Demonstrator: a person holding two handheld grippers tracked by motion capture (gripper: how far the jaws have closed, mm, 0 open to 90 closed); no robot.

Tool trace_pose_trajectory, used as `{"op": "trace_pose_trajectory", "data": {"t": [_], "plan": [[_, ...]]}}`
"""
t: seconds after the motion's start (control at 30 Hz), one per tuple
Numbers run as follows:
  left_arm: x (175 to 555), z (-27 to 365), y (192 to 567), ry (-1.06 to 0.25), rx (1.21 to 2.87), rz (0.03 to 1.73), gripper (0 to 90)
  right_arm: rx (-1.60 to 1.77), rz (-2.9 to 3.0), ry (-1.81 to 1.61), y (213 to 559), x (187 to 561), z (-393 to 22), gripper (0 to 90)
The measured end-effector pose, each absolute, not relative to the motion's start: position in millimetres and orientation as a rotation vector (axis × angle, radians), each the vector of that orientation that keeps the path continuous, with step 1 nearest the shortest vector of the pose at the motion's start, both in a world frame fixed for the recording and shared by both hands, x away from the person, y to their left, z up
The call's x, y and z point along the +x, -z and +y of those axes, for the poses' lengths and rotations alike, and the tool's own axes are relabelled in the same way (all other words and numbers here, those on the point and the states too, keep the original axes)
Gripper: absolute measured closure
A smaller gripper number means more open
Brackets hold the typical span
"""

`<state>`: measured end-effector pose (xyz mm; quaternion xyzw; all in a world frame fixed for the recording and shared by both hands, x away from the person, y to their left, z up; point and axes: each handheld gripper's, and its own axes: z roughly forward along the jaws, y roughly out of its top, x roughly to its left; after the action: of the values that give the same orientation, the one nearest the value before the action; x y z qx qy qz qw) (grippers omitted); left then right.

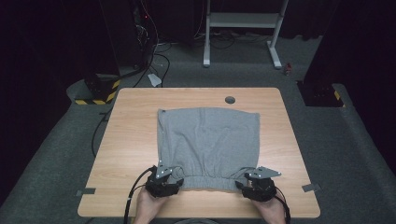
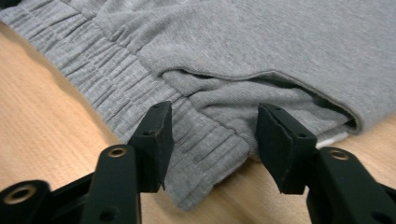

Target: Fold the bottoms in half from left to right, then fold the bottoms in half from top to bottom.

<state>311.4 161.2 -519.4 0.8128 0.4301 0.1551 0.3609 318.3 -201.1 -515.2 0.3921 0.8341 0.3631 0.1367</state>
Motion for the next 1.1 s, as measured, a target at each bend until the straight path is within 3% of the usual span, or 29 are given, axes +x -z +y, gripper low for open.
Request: {"op": "trace_pose_trajectory", "data": {"t": [0.4, 0.6, 1.1], "plan": [[315, 169, 511, -0.369, 2.051, 1.110, 33.0, 1.125, 2.356, -1.117, 502, 315, -199, 43.9], [330, 183, 498, -0.369, 2.001, 1.124, 32.2, 1.061, 2.370, -1.164, 494, 322, -176, 44.0], [415, 224, 485, -0.424, 1.940, 1.341, 31.5, 0.792, 2.532, -1.244, 488, 329, -85, 44.5]]}}
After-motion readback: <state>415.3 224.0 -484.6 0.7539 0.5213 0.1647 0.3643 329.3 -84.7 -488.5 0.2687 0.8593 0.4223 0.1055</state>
